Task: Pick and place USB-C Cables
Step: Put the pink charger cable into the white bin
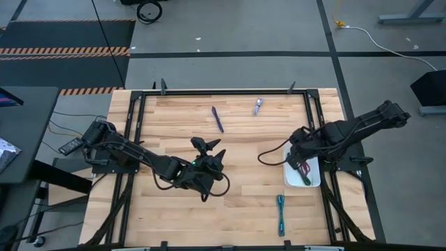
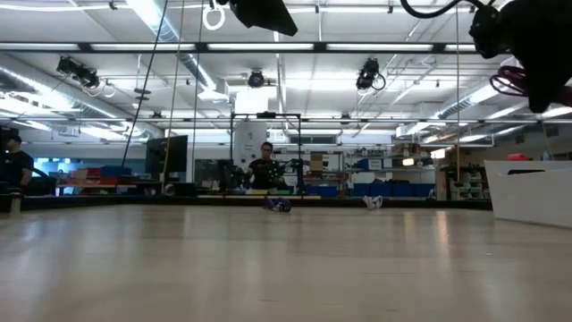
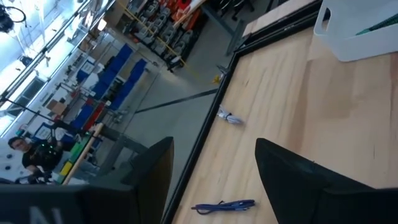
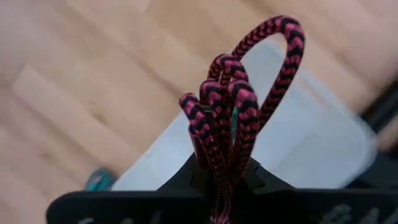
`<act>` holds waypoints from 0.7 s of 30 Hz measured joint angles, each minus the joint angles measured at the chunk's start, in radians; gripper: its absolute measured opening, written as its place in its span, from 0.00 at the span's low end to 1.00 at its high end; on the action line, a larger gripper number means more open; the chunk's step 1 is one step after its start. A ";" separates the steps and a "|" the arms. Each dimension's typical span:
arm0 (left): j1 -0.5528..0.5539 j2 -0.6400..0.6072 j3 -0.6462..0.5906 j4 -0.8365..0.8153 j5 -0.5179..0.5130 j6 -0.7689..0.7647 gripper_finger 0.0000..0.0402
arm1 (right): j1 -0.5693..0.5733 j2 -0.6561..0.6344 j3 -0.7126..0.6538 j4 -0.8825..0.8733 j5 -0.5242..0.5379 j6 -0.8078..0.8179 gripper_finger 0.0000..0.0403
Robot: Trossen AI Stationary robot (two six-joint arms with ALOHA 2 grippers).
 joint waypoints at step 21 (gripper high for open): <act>0.029 0.000 0.000 0.005 0.000 0.032 0.58 | 0.014 0.016 -0.142 0.085 -0.100 -0.028 0.34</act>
